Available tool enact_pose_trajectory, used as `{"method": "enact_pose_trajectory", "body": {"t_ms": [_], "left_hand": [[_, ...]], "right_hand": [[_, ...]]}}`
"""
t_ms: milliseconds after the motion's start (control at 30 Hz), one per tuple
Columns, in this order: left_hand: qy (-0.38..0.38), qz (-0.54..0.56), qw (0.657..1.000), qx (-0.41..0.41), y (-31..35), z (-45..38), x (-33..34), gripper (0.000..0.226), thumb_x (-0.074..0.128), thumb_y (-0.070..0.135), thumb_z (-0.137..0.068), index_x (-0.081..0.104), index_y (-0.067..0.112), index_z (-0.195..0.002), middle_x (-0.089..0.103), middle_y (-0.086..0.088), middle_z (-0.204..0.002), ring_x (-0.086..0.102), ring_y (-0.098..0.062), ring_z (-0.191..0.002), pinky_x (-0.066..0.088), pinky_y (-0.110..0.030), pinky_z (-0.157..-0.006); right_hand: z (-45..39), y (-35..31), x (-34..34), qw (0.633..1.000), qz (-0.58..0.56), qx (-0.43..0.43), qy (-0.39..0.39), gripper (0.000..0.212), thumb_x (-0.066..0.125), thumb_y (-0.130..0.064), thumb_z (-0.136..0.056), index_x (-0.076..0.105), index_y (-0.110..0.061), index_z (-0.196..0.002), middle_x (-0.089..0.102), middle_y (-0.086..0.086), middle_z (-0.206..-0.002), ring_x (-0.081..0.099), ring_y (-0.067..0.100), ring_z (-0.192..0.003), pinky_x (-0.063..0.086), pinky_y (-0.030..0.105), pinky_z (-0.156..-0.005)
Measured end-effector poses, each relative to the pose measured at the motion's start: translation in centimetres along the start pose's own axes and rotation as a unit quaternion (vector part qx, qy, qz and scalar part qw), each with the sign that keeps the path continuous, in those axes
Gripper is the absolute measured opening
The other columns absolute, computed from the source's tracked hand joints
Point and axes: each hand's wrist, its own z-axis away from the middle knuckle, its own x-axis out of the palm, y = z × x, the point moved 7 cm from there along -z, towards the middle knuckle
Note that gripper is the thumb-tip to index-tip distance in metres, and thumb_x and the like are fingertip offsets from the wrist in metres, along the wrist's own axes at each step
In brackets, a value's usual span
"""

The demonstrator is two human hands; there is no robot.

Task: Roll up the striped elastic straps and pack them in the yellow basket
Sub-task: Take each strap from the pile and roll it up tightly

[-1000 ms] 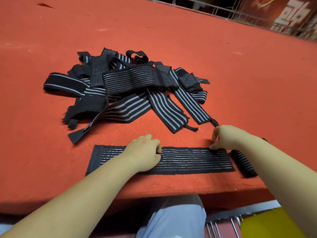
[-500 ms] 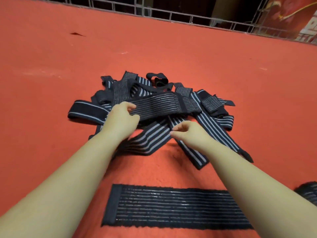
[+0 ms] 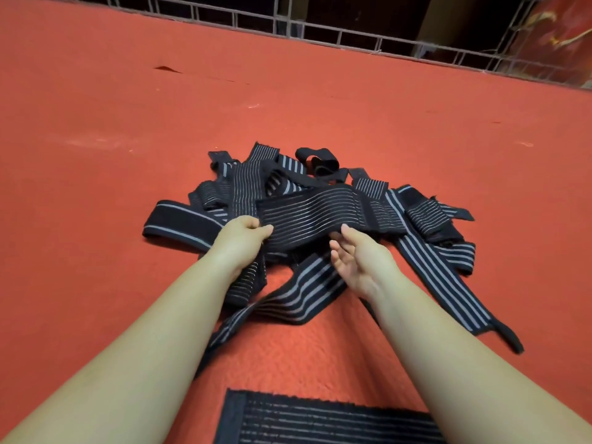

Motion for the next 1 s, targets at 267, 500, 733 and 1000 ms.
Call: {"method": "enact_pose_trajectory", "body": {"t_ms": [267,500,733,1000], "left_hand": [[-0.103,0.253,0.959,0.072,6.6,5.3,1.3,0.022,0.036,0.013,-0.101,0.054,0.016,-0.09,0.068,0.001,-0.087,0.065,-0.007,-0.07,0.051,-0.018,-0.054],[-0.173,0.292,0.935,0.106,8.1,10.1,1.5,0.026,0.033,0.008,-0.101,0.057,0.018,-0.098,0.069,0.008,-0.084,0.063,0.0,-0.066,0.049,-0.015,-0.052],[-0.118,0.272,0.954,0.034,4.1,11.5,0.0,0.027,0.032,0.004,-0.101,0.056,0.013,-0.11,0.065,-0.008,-0.106,0.063,-0.012,-0.076,0.048,-0.015,-0.048],[-0.142,0.325,0.934,-0.042,2.2,14.6,0.9,0.029,0.034,0.002,-0.098,0.059,0.016,-0.096,0.07,-0.001,-0.079,0.066,-0.01,-0.058,0.05,-0.021,-0.043]], "right_hand": [[4.6,-0.2,1.9,0.99,-0.032,0.081,-0.109,0.041,0.047,-0.049,-0.092,0.061,-0.011,-0.097,0.068,0.007,-0.095,0.058,0.016,-0.072,0.045,0.025,-0.058],[6.8,-5.7,2.6,0.97,-0.21,-0.02,-0.119,0.021,0.048,-0.014,-0.097,0.061,0.002,-0.093,0.069,0.014,-0.082,0.064,0.025,-0.083,0.052,0.035,-0.085],[7.4,-11.8,-3.8,0.975,-0.189,-0.113,0.01,0.026,0.053,-0.009,-0.092,0.057,-0.006,-0.118,0.07,0.014,-0.086,0.07,0.024,-0.057,0.054,0.034,-0.055],[13.1,-14.1,-6.2,0.962,-0.089,-0.255,0.029,0.055,0.046,0.009,-0.087,0.055,-0.023,-0.13,0.066,0.006,-0.092,0.062,0.015,-0.065,0.055,0.025,-0.056]]}}
